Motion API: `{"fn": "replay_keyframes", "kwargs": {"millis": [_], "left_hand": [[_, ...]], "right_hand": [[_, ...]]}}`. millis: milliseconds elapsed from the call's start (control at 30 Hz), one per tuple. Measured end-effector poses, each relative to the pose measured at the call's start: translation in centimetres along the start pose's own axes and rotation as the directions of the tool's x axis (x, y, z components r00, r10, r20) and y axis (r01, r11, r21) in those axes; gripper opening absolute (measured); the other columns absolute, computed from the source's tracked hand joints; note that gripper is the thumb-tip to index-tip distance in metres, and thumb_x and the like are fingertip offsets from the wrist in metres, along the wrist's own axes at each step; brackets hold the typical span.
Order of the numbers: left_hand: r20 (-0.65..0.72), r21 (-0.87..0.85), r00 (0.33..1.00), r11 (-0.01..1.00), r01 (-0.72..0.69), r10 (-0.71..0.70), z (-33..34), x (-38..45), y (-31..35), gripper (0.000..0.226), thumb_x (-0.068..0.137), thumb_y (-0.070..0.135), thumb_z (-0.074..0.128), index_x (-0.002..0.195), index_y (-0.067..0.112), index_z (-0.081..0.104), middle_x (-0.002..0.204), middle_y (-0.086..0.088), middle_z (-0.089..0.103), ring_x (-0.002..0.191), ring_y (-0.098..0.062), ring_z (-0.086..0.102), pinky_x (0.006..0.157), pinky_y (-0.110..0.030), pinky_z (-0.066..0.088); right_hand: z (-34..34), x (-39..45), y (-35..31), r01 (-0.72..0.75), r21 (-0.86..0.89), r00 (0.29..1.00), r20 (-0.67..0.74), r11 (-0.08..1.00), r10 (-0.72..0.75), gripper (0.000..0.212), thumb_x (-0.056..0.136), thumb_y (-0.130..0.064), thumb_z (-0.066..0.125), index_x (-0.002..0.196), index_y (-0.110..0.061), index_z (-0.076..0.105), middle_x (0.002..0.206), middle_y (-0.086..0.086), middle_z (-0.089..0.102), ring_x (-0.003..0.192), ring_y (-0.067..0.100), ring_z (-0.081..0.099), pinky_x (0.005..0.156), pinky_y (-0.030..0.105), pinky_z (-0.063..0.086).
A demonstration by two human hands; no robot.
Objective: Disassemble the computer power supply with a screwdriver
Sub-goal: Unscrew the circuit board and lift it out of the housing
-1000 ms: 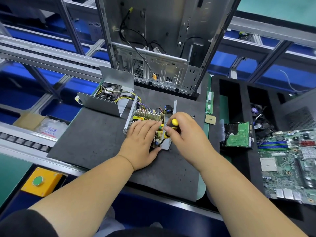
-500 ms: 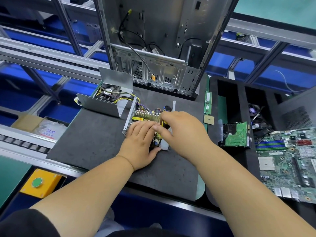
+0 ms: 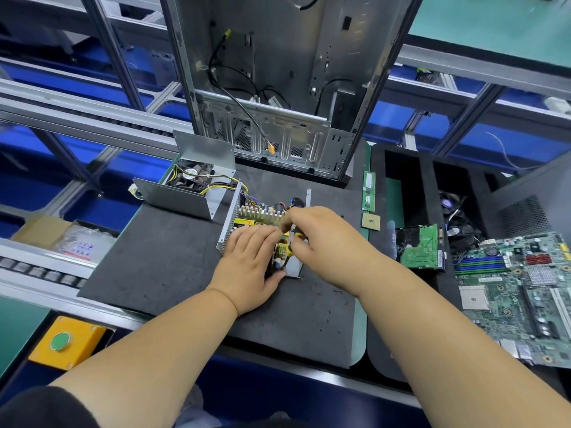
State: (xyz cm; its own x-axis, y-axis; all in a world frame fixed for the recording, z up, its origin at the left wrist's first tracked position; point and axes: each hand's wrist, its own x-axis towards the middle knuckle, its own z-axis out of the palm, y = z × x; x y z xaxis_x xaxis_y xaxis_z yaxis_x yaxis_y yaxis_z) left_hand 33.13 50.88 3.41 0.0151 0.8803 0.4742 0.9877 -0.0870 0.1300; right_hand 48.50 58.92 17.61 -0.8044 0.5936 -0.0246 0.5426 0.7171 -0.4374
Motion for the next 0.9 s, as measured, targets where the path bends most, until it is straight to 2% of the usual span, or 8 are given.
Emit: {"fn": "replay_keyframes", "kwargs": {"millis": [100,167,233,400,500,633,767,900], "left_hand": [[0.023,0.003,1.0,1.0,0.009,-0.009,-0.1,0.01,0.03,0.068,0.08,0.045,0.068,0.135,0.01,0.051,0.135,-0.006,0.053,0.129,-0.027,0.046,0.112,-0.048,0.031],[0.025,0.011,1.0,1.0,0.007,-0.008,-0.06,-0.04,0.04,0.067,0.08,0.045,0.068,0.134,0.008,0.052,0.134,-0.008,0.054,0.128,-0.029,0.047,0.112,-0.049,0.032],[0.008,0.015,1.0,1.0,0.001,-0.001,-0.04,-0.06,0.05,0.069,0.079,0.045,0.07,0.133,0.009,0.048,0.132,-0.009,0.054,0.126,-0.029,0.045,0.111,-0.049,0.032],[0.017,-0.004,1.0,1.0,0.008,-0.008,-0.17,0.01,0.13,0.071,0.078,0.044,0.072,0.134,0.012,0.044,0.134,-0.007,0.055,0.126,-0.03,0.049,0.11,-0.049,0.033],[0.022,-0.003,1.0,1.0,0.006,-0.006,-0.18,0.01,0.08,0.068,0.079,0.044,0.07,0.134,0.01,0.05,0.136,-0.007,0.054,0.127,-0.03,0.05,0.11,-0.05,0.033],[0.023,-0.012,1.0,1.0,0.008,-0.008,-0.15,0.01,0.12,0.069,0.079,0.044,0.071,0.135,0.011,0.045,0.135,-0.007,0.055,0.126,-0.03,0.05,0.109,-0.051,0.034],[0.043,-0.002,0.999,1.0,0.016,-0.016,0.03,-0.04,0.04,0.066,0.081,0.044,0.069,0.133,0.007,0.054,0.134,-0.008,0.055,0.127,-0.032,0.051,0.111,-0.05,0.033],[0.028,-0.02,1.0,1.0,0.007,-0.006,-0.01,-0.01,0.03,0.069,0.08,0.045,0.069,0.136,0.011,0.045,0.136,-0.006,0.053,0.127,-0.03,0.049,0.112,-0.049,0.031]], "right_hand": [[-0.46,0.11,-0.09,-0.031,-0.112,0.999,-0.019,0.993,0.029,0.022,0.097,-0.035,0.049,0.104,-0.018,0.061,0.093,-0.002,0.06,0.094,0.021,0.052,0.075,0.037,0.045],[-0.51,0.19,-0.21,-0.022,-0.273,0.999,-0.03,0.962,0.014,0.035,0.099,-0.052,0.042,0.091,-0.021,0.057,0.081,-0.004,0.056,0.087,0.021,0.05,0.069,0.036,0.039],[-0.43,0.33,-0.4,-0.025,-0.328,0.999,-0.04,0.945,0.012,0.037,0.102,-0.05,0.037,0.082,-0.02,0.047,0.071,-0.005,0.045,0.082,0.024,0.048,0.066,0.035,0.031],[-0.29,0.26,-0.28,-0.055,-0.145,0.998,-0.049,0.988,0.048,0.02,0.101,-0.031,0.047,0.109,-0.014,0.054,0.094,0.003,0.061,0.094,0.026,0.052,0.075,0.041,0.046],[-0.18,0.01,-0.36,-0.082,-0.037,0.994,-0.07,0.996,0.079,0.019,0.097,-0.028,0.053,0.113,-0.016,0.054,0.104,0.001,0.059,0.099,0.022,0.049,0.072,0.034,0.038],[0.11,-0.05,-0.32,-0.085,-0.097,0.996,-0.05,0.992,0.08,0.02,0.097,-0.031,0.049,0.103,-0.015,0.059,0.101,0.002,0.056,0.099,0.024,0.048,0.075,0.034,0.037],[0.07,-0.12,-0.36,-0.063,-0.257,0.996,-0.077,0.964,0.044,0.036,0.1,-0.05,0.042,0.087,-0.019,0.053,0.079,-0.003,0.05,0.084,0.023,0.05,0.068,0.036,0.039],[-0.26,-0.04,-0.37,-0.099,-0.09,0.995,-0.035,0.991,0.096,0.023,0.1,-0.041,0.049,0.099,-0.02,0.057,0.087,-0.003,0.059,0.086,0.022,0.054,0.068,0.035,0.043]]}}
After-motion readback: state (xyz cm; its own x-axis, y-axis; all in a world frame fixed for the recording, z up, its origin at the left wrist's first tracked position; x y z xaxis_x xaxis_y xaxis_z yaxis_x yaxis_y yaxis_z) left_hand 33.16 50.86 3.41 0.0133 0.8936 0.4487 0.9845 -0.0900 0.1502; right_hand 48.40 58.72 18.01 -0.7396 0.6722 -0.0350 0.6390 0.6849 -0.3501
